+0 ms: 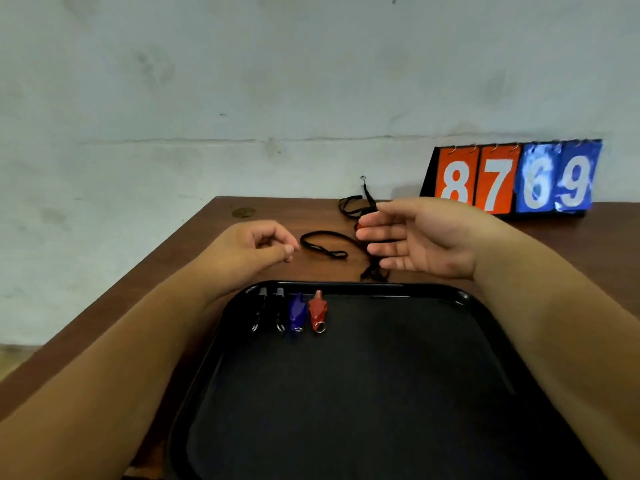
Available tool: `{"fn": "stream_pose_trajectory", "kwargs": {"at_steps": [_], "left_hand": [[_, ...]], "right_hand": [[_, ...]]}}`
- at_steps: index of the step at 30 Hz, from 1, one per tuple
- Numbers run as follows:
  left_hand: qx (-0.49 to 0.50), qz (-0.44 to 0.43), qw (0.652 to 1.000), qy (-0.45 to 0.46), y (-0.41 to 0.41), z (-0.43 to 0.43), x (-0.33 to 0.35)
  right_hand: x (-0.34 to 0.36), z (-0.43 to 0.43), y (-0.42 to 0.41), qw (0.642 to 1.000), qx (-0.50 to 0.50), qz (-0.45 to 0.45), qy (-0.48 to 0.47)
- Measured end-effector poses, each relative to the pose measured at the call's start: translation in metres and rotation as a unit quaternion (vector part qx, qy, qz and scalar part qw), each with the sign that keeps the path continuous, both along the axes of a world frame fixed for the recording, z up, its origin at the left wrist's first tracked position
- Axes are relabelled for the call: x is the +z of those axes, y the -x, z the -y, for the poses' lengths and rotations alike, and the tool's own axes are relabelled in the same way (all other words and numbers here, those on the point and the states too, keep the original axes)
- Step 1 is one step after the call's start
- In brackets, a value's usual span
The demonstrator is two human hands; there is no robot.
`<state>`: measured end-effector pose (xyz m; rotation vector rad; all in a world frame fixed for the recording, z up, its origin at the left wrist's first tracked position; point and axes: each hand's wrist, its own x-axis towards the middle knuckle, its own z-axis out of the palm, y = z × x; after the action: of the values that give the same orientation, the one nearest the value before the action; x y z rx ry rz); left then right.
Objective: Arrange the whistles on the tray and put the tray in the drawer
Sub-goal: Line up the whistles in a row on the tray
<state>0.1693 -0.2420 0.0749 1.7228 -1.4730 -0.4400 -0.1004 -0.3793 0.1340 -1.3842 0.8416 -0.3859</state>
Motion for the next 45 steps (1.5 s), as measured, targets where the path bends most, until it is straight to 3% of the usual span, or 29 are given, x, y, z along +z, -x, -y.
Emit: {"fn": "stream_pose_trajectory", "kwargs": {"at_steps": [4, 9, 18, 28, 41, 45], "left_hand": [[-0.003, 0.043, 0.999, -0.018, 0.01, -0.001, 0.009], [-0.042, 0.108, 0.992, -0.052, 0.035, 0.015, 0.037], [-0.005, 0.151, 0.985, -0.08, 0.076, 0.108, 0.052], [0.049, 0.136, 0.984, -0.108, 0.072, 0.2, 0.024], [0.057, 0.082, 0.979, -0.18, 0.067, 0.202, 0.018], [0.073, 0.077, 0.981, -0.163, 0.072, 0.202, 0.018]], "right_hand": [[0.011, 0.026, 0.027, 0.992, -0.031, -0.037, 0.117], [-0.026, 0.058, 0.065, 0.931, -0.166, -0.082, 0.314], [-0.069, 0.097, 0.07, 0.875, -0.109, -0.152, 0.447], [-0.09, 0.115, 0.05, 0.865, -0.072, -0.192, 0.459], [-0.093, 0.122, 0.049, 0.879, -0.081, -0.197, 0.427], [-0.092, 0.121, 0.051, 0.881, -0.104, -0.176, 0.426]]}}
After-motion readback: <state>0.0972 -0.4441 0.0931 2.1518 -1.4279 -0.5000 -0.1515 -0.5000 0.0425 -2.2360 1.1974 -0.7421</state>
